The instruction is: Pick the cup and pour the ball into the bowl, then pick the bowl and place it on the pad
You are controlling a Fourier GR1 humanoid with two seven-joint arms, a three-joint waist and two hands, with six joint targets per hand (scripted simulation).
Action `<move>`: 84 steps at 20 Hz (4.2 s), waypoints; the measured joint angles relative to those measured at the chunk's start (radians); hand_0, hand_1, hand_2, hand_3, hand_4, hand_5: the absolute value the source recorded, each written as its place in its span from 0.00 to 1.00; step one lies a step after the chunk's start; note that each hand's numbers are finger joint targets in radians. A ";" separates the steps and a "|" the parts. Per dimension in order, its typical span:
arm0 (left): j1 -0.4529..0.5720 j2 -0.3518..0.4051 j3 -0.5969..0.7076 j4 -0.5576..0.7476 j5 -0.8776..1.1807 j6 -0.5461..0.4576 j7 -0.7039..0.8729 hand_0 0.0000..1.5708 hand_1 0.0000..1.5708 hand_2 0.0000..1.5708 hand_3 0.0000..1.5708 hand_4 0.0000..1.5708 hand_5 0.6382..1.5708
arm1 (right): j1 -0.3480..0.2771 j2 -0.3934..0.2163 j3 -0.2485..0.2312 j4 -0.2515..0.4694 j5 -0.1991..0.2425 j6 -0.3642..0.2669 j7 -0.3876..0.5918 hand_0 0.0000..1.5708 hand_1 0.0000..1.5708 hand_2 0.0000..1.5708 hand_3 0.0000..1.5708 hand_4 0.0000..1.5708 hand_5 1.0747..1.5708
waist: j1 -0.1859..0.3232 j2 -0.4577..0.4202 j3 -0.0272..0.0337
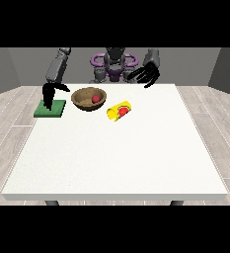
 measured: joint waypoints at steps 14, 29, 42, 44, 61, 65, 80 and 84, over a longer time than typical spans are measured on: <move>0.073 -0.005 0.176 0.178 0.328 -0.074 -0.244 0.00 0.00 0.00 0.00 0.00 0.96 | 0.015 0.139 0.124 -0.094 0.051 -0.066 0.089 0.00 0.00 0.00 0.00 0.06 0.94 | -0.125 -0.041 0.0039; 0.042 -0.015 0.086 0.034 0.331 -0.126 -0.164 0.00 0.00 0.00 0.00 0.00 0.99 | 0.062 0.112 0.052 0.028 0.025 -0.035 -0.124 0.00 0.00 0.00 0.00 0.15 0.92 | -0.007 0.006 -0.0316; 0.085 0.010 0.104 0.050 0.360 -0.159 -0.152 0.00 0.00 0.00 0.00 0.00 0.99 | -0.003 0.253 0.084 0.053 0.015 -0.163 0.003 0.40 0.40 0.19 0.00 0.36 1.00 | 0.001 -0.057 -0.0036; 0.076 0.011 0.101 0.039 0.360 -0.163 -0.154 0.00 0.00 0.00 0.00 0.00 1.00 | 0.004 0.240 0.086 0.055 0.031 -0.199 -0.001 1.00 1.00 1.00 1.00 0.61 0.97 | 0.010 -0.051 -0.0132; 0.152 0.110 0.212 0.136 0.435 -0.206 -0.211 0.00 0.00 0.00 0.00 0.00 1.00 | -0.071 0.185 0.195 0.007 0.143 -0.381 0.406 1.00 1.00 1.00 1.00 0.67 0.96 | -0.076 -0.155 0.0022; 0.181 0.129 0.230 0.150 0.445 -0.204 -0.229 0.00 0.00 0.00 0.00 0.00 1.00 | -0.076 0.130 0.175 -0.028 0.110 -0.326 0.483 1.00 1.00 1.00 1.00 0.67 0.98 | -0.101 -0.173 0.0037; 0.138 0.081 0.181 0.093 0.417 -0.134 -0.316 0.00 0.00 0.00 0.00 0.00 0.99 | -0.143 -0.152 -0.028 0.051 -0.055 -0.112 0.468 1.00 1.00 1.00 0.92 0.65 0.98 | -0.067 0.027 0.0051; 0.102 0.049 0.139 0.021 0.380 -0.088 -0.311 0.00 0.00 0.00 0.00 0.00 0.99 | -0.159 -0.217 -0.071 0.109 -0.071 -0.062 0.385 1.00 1.00 1.00 0.86 0.64 0.99 | -0.044 0.128 0.0059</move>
